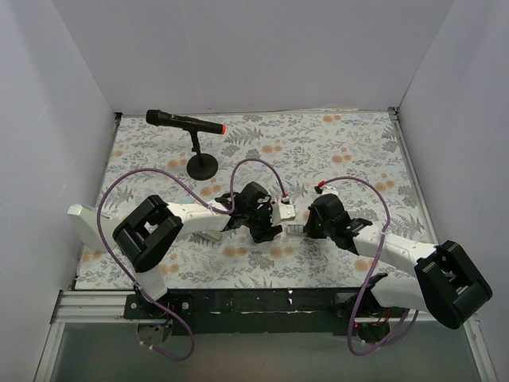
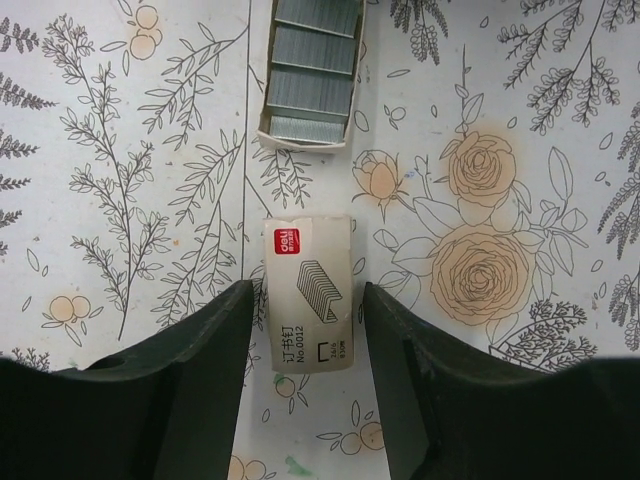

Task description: Load the staples into the stapler

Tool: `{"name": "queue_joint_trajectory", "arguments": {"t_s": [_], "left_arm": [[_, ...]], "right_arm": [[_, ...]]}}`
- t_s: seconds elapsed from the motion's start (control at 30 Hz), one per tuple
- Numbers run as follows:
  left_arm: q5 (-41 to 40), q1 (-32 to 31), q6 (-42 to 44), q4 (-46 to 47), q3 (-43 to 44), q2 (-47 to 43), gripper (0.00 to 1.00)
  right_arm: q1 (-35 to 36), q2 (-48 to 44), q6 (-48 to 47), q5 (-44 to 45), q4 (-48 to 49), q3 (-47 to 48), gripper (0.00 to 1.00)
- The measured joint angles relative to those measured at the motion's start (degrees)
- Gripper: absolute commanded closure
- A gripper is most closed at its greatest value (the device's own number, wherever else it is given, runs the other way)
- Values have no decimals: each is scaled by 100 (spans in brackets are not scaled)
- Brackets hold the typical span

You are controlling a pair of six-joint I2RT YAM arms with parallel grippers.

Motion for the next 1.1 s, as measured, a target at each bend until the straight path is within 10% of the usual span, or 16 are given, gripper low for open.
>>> {"name": "queue_joint_trajectory", "arguments": {"t_s": [0.6,0.73,1.1], "left_arm": [[-935,-7,-695,459,-149,-999,2],[-2251,-26,-1912,435,-79,-1808,2],[-5294,-7,-7088,-2396,-2,-3357,2]], "right_arm": [[0,-459,-544,28,-568,258,38],[0,-839,-872,-66,-682,376,15],[13,-1659,-1410,-142,-1012,669,9]]}}
